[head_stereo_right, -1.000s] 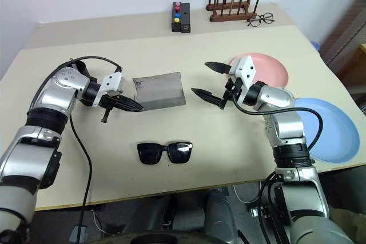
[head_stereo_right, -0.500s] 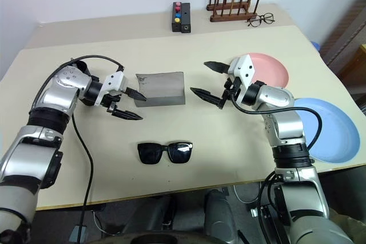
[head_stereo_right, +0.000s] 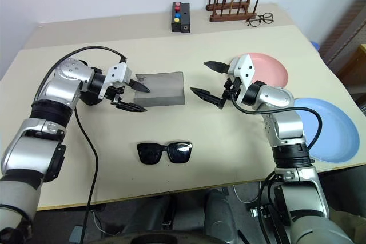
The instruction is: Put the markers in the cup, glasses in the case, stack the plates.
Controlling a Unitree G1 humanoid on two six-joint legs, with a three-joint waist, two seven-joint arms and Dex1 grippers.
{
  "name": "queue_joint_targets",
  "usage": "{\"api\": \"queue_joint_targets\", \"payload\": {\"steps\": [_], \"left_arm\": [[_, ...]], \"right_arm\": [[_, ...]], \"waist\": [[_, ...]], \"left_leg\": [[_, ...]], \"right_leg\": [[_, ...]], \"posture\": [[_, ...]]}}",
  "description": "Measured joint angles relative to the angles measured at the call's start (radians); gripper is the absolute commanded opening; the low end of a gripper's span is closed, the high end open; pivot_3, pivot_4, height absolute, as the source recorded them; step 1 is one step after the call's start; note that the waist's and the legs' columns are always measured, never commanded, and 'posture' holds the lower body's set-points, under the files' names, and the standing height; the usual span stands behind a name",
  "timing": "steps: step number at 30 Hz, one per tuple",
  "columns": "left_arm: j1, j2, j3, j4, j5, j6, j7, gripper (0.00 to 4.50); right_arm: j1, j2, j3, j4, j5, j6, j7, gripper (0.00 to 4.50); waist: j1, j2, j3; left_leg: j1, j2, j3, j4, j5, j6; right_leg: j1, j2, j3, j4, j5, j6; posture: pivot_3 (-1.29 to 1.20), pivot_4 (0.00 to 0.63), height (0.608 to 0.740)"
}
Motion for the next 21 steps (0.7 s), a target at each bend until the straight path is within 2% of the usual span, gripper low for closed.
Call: {"api": "queue_joint_targets", "payload": {"steps": [11, 21], "left_arm": [[0.003, -0.008, -0.001, -0.006, 0.014, -0.011, 0.027, 3.54], [0.031, -0.006, 0.000, -0.062, 0.017, -0.018, 0.070, 3.54]], "right_arm": [[0.000, 0.000, 0.000, -0.038, 0.001, 0.019, -0.021, 4.50], [0.000, 0.000, 0.000, 0.007, 0.000, -0.010, -0.001, 4.50]], "waist": [[0.001, 0.000, 0.000], [0.001, 0.000, 0.000]], "left_leg": [[0.000, 0.000, 0.000, 0.000, 0.000, 0.000], [0.000, 0.000, 0.000, 0.000, 0.000, 0.000]], "right_leg": [[0.000, 0.000, 0.000, 0.000, 0.000, 0.000], [0.000, 0.000, 0.000, 0.000, 0.000, 0.000]], "posture": [[0.00, 0.150, 0.740], [0.00, 0.150, 0.740]]}}
